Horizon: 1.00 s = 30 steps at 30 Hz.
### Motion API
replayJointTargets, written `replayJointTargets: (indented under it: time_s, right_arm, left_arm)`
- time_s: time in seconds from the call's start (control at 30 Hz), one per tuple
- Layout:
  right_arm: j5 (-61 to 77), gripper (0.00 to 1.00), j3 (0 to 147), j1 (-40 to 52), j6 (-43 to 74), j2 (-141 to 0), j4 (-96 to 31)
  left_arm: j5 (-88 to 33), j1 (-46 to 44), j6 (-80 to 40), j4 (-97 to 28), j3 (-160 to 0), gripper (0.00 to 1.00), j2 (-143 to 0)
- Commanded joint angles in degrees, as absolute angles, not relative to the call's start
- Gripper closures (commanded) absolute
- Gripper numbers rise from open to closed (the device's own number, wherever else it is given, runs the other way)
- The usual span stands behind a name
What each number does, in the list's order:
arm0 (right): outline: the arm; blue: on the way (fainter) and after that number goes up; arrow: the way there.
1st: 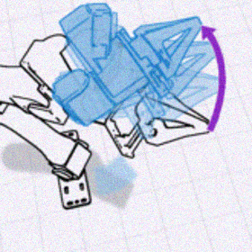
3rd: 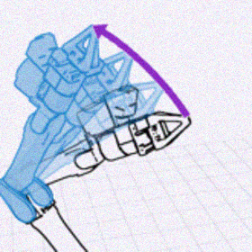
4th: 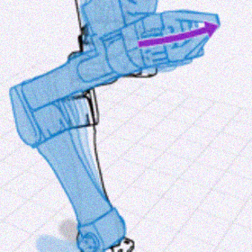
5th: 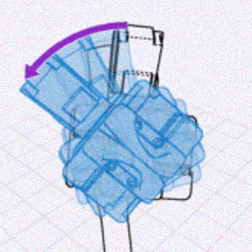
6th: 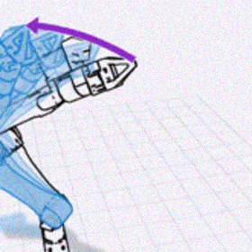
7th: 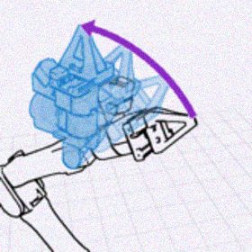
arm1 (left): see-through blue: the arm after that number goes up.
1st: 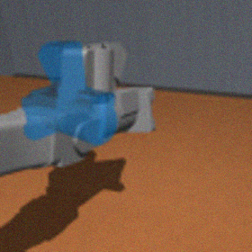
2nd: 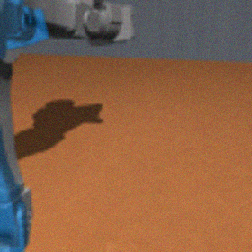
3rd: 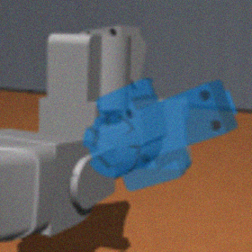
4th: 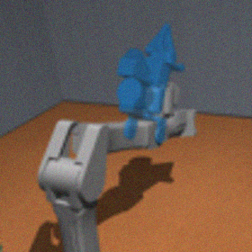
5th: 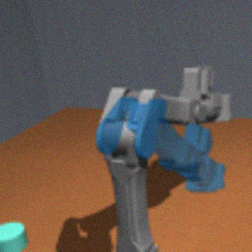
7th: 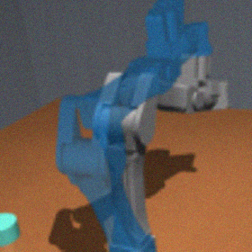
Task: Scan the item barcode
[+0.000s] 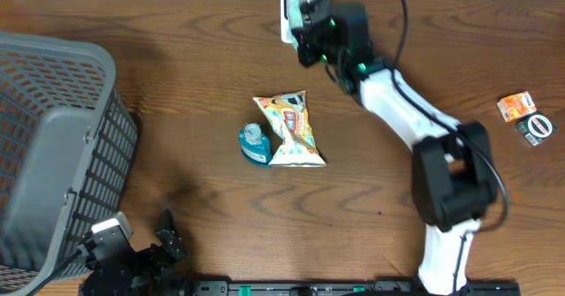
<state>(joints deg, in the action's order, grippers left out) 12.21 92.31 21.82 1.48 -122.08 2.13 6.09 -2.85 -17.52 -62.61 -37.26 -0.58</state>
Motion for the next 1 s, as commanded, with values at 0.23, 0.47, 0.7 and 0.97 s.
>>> replayJointTargets:
  time_s: [0.23, 0.47, 0.7, 0.97]
  right_arm:
    - [1.0, 0.99, 113.4, 22.5, -0.9, -135.1, -4.3]
    - [-7.0, 0.99, 114.3, 23.2, 0.2, -133.7, -10.5]
    - [-27.8, 0.99, 114.4, 20.0, 5.9, -128.1, -43.7]
    - [-39.7, 0.99, 112.5, 7.8, 16.7, -128.3, -63.1]
  left_arm:
    - [6.0, -3.1, -16.6, -62.5, -37.6, 0.01, -0.2]
    - [6.0, -3.1, -16.6, -62.5, -37.6, 0.01, -0.2]
    - [6.0, -3.1, -16.6, -62.5, -37.6, 0.01, -0.2]
    - [6.0, -3.1, -16.6, -62.5, -37.6, 0.01, -0.2]
